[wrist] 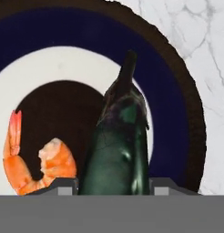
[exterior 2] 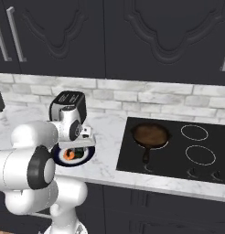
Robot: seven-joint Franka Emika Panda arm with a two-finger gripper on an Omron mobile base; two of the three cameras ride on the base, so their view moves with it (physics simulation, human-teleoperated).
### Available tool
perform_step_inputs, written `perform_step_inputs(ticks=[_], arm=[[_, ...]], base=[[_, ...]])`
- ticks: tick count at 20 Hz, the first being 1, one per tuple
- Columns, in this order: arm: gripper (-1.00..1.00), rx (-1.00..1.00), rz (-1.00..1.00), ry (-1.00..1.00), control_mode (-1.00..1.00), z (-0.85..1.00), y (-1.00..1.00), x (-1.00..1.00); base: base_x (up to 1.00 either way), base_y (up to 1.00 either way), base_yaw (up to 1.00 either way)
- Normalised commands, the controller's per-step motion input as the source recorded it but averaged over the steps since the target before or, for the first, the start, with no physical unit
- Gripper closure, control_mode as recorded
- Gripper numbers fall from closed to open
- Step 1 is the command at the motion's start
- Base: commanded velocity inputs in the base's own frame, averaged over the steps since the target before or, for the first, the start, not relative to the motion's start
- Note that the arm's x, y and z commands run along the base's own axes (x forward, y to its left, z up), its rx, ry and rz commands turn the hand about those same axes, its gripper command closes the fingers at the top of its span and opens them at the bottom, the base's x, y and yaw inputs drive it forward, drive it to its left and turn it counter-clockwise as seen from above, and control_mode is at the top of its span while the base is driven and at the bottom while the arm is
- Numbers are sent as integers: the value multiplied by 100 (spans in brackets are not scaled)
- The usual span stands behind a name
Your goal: Place the shrimp on the plate and place the eggplant on the same plate.
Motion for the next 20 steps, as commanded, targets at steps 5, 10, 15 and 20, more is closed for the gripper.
perform_step_inputs(ticks=[5,10,15,20], arm=[[100,-1,1,4,-100,-21,0,4],[-100,0,0,0,-100,0,0,0],[-100,0,0,0,-100,0,0,-4],[-100,-1,-4,0,-100,5,0,-5]], base=[[0,0,0],[0,0,0],[0,0,0],[0,0,0]])
